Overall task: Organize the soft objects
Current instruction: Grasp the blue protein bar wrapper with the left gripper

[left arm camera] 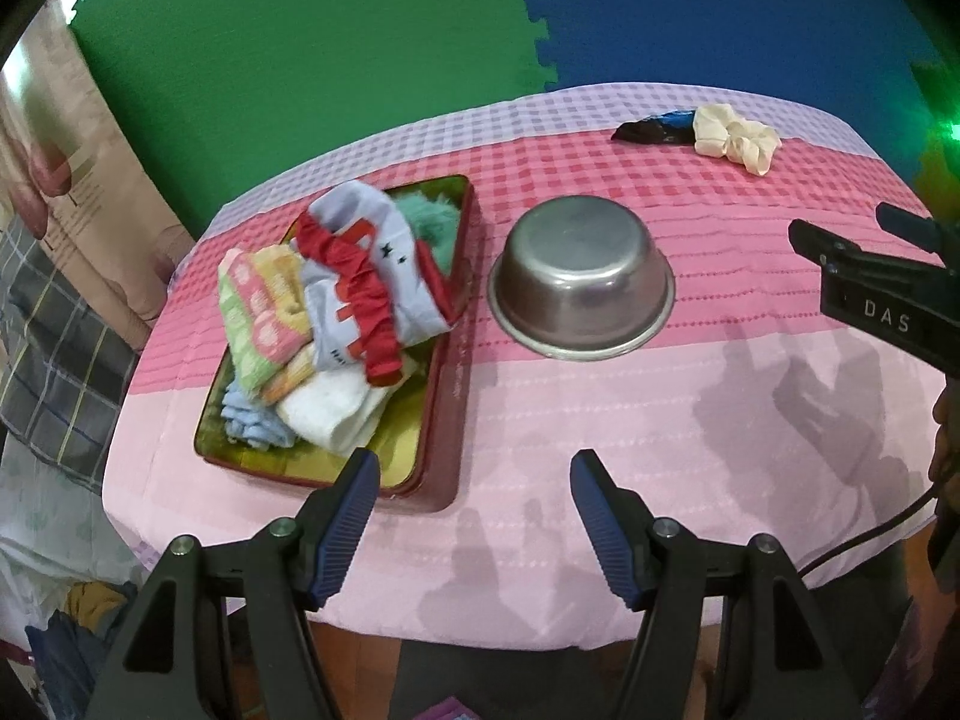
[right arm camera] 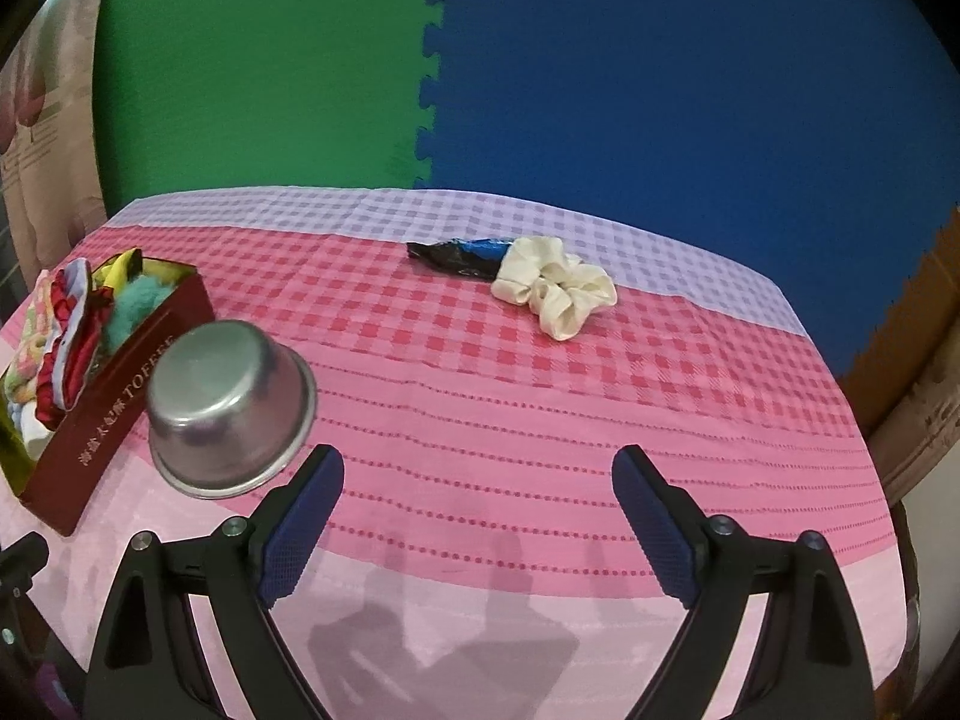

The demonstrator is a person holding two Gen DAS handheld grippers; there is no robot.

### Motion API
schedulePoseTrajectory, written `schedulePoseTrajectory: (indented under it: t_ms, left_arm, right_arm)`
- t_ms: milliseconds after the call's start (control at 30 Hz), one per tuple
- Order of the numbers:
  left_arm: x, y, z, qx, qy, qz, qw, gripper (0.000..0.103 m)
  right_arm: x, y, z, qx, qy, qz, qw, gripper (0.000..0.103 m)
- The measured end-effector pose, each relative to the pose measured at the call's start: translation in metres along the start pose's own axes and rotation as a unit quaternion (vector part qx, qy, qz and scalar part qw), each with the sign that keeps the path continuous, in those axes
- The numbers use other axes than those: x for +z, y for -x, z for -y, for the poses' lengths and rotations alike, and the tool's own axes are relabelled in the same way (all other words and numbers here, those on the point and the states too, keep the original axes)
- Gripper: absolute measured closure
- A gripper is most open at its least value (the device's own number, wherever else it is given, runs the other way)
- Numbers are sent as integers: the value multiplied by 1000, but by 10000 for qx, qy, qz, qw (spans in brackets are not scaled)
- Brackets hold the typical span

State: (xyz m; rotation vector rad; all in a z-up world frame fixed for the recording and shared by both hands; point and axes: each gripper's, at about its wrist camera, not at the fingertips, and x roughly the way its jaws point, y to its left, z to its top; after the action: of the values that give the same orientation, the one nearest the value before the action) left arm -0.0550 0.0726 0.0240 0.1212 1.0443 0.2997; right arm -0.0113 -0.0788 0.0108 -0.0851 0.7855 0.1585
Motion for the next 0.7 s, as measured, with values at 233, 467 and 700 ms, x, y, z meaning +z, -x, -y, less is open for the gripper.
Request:
schedulePoseTrajectory:
  t_ms: [233,467,700]
  left_arm:
    - [22,-6,21,-85,-227,75,9997,35]
    - [78,-15,36,-712,-286,329,9965,35]
    - [165,-53,66,-1487,-891,679,9825,35]
  right_arm:
    - [-4,-16,22,-100,-65,-137,9998,9]
    - [-10,-47,77,-563,-239,-388,9974,8]
    - [-29,-72,124,-557,-736,-741,9930,8]
